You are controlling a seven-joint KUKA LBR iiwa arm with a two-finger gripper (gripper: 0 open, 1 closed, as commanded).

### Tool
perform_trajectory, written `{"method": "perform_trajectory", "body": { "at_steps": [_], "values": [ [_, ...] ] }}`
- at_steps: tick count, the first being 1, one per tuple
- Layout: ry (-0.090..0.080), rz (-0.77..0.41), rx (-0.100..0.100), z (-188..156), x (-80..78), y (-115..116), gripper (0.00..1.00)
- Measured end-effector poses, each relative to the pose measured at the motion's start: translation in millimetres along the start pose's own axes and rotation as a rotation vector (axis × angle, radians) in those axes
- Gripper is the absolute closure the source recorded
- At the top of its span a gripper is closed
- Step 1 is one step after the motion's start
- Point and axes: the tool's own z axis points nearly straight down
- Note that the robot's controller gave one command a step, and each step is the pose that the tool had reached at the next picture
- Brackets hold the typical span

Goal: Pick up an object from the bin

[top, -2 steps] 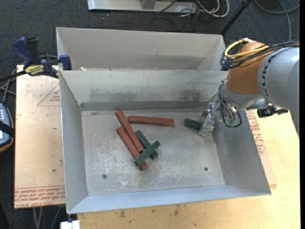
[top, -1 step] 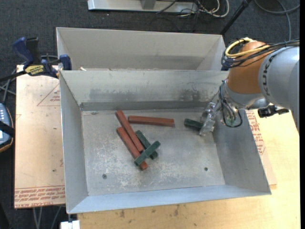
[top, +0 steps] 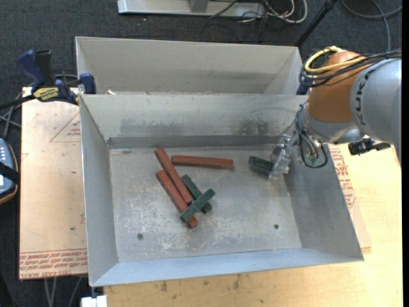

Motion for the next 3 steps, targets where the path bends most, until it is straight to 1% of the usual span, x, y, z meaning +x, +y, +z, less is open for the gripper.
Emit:
{"method": "perform_trajectory", "body": {
  "at_steps": [1, 2, 3],
  "values": [
    [0.002, 0.0, 0.0, -11.3, 0.5, 0.0, 1.0],
    [0.002, 0.0, 0.0, -30.2, 0.7, 0.0, 1.0],
    [-0.003, -0.001, -0.001, -46.7, -0.5, 0.2, 1.0]
  ]
}}
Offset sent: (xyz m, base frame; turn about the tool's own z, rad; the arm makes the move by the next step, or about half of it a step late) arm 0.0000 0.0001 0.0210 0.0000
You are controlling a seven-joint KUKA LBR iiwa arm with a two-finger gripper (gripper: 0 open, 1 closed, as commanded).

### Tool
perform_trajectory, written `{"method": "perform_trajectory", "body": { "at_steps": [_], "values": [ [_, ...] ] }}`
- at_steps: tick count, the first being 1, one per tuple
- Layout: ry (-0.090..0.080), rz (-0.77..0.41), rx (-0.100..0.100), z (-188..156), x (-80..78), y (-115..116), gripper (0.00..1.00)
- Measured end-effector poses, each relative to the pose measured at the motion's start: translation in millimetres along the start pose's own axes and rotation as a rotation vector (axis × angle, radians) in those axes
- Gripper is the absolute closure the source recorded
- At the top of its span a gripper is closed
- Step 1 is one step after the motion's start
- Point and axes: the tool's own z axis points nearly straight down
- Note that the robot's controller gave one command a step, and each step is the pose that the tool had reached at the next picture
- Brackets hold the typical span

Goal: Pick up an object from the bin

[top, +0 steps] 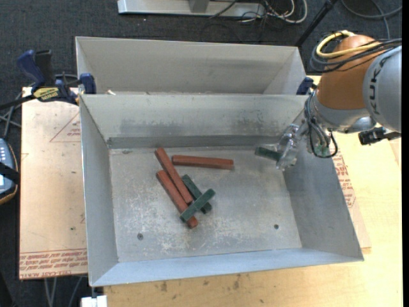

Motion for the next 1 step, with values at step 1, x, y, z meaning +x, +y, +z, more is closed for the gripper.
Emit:
{"method": "perform_trajectory", "body": {
  "at_steps": [1],
  "values": [
    [-0.003, 0.0, -0.001, -12.6, -0.6, 0.1, 1.0]
  ]
}}
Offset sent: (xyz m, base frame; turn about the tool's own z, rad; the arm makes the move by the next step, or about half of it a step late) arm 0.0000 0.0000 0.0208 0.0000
